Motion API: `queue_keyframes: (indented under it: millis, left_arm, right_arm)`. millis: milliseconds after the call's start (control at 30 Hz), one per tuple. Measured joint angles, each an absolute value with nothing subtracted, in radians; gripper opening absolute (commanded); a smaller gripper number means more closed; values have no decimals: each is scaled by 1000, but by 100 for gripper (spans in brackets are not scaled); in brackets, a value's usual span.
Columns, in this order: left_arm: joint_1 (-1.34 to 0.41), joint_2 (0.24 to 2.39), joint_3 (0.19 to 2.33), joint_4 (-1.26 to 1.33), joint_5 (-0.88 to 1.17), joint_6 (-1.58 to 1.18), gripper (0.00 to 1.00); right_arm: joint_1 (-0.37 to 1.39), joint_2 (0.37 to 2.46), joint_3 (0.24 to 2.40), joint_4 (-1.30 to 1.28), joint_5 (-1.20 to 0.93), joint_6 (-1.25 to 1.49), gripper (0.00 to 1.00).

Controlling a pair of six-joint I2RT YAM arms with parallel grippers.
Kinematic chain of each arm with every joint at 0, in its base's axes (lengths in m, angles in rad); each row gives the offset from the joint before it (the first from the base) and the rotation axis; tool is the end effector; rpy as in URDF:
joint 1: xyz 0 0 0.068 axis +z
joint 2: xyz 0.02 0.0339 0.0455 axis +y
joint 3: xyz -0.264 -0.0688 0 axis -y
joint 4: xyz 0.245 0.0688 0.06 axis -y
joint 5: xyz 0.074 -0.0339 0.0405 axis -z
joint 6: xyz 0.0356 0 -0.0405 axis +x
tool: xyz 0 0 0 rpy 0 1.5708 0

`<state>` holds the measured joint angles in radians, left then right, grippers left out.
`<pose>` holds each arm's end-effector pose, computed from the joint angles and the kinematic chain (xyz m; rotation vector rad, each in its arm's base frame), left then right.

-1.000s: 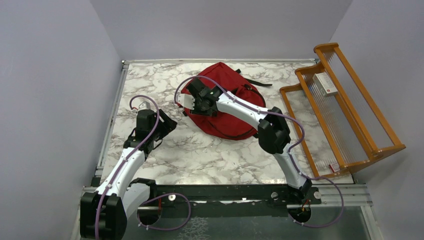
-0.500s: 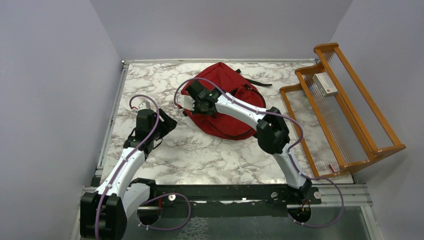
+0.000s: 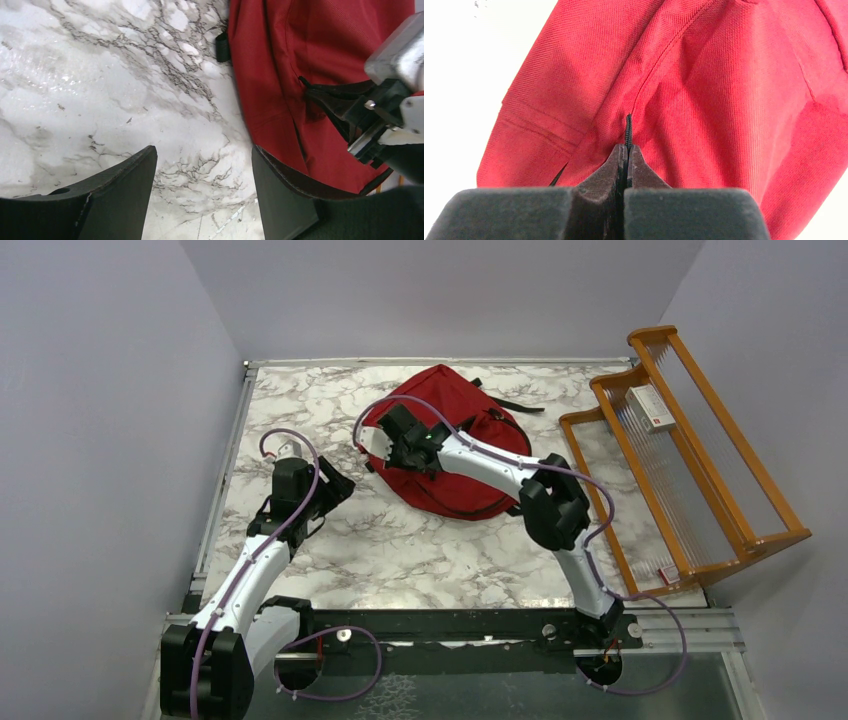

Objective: Pack the student bag
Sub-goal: Zip the student bag at the center of the board.

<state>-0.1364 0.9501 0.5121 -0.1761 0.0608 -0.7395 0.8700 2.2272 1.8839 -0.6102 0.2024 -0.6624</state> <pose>0.2011 -0.0298 0.2156 -0.6314 2.1488 -0.5541 0.3247 0.3738 0.2079 -1.6772 1.8597 -0.1701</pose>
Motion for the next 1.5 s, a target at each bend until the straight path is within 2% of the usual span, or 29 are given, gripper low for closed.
queue_keyframes:
  millis: [233,433,667,867,1133,1500]
  left_arm:
    - [-133,950,512,-97,141,-656,71]
    - [-133,948,512,33,238,-558,71]
    - [-133,953,500,242,344,-411,76]
    - [-195,968,499,364,450,-146,76]
    - [-402,1150,517,511,464,130,76]
    - [-507,1437,559,823,268,149,77]
  right_arm:
    - [832,2056,1724,-460,87,-505,0]
    - [730,1900,1582,-299,-102,-351,0]
    - [635,1883,1521,-185,-348,-204,1]
    - [579,1883,1485,-107,-539,-86,0]
    - [567,1850,1430,-31,-583,6,0]
    - [567,1806,1384,25,-574,89,1]
